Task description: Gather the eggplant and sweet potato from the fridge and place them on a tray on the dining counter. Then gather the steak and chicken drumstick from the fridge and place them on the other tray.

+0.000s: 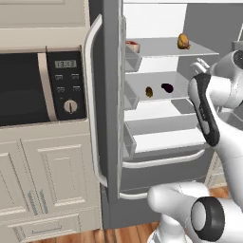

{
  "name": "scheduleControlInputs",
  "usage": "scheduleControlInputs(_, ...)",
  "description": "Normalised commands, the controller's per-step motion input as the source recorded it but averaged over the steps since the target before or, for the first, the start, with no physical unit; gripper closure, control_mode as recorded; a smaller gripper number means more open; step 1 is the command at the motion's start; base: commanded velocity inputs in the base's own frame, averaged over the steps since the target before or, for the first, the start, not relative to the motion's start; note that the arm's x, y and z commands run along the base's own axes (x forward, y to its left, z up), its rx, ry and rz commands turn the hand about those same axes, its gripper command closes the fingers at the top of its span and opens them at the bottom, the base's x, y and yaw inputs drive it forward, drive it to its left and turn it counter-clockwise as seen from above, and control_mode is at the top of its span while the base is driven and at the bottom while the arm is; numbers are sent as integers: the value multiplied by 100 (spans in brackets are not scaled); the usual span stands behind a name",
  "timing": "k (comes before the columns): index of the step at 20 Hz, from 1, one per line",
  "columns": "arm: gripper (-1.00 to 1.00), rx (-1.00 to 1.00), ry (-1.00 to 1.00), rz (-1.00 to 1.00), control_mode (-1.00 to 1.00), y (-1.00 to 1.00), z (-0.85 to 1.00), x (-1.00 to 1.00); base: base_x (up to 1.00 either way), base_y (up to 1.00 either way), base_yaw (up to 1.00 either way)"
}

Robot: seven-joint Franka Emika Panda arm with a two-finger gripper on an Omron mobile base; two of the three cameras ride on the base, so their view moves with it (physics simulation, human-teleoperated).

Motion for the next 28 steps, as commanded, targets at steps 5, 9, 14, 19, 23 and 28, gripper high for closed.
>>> scheduleControlInputs(5, -100, -16, 0, 35, -100, 14, -33, 58, 0, 0, 0)
scheduleControlInputs(9, -100, -21, 1, 22, -100, 33, -41, 91, 0, 0, 0)
scheduleControlInputs(14, -100, -17, 0, 17, -100, 16, -33, 100, 0, 0, 0)
scheduleControlInputs(19, -100, -13, 0, 16, -100, 0, -16, 55, 0, 0, 0)
scheduleControlInputs(23, -100, -13, 0, 15, -100, -9, -15, 44, 0, 0, 0)
scheduleControlInputs(28, -100, -13, 6, 6, -100, -3, -5, 51, 0, 0, 0)
